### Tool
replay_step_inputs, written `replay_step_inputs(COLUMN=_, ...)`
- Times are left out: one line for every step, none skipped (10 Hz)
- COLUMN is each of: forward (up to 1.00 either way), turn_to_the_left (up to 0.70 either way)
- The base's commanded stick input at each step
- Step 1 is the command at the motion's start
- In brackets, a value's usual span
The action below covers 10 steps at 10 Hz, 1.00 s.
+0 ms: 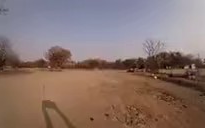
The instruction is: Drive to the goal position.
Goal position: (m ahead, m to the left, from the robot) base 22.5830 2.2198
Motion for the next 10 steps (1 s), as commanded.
replay_step_inputs(forward=0.70, turn_to_the_left=0.00)
replay_step_inputs(forward=0.70, turn_to_the_left=0.00)
replay_step_inputs(forward=0.70, turn_to_the_left=0.00)
replay_step_inputs(forward=0.70, turn_to_the_left=0.00)
replay_step_inputs(forward=0.70, turn_to_the_left=0.00)
replay_step_inputs(forward=0.70, turn_to_the_left=0.00)
replay_step_inputs(forward=0.70, turn_to_the_left=0.00)
replay_step_inputs(forward=0.70, turn_to_the_left=0.00)
replay_step_inputs(forward=0.70, turn_to_the_left=0.00)
replay_step_inputs(forward=0.70, turn_to_the_left=0.00)
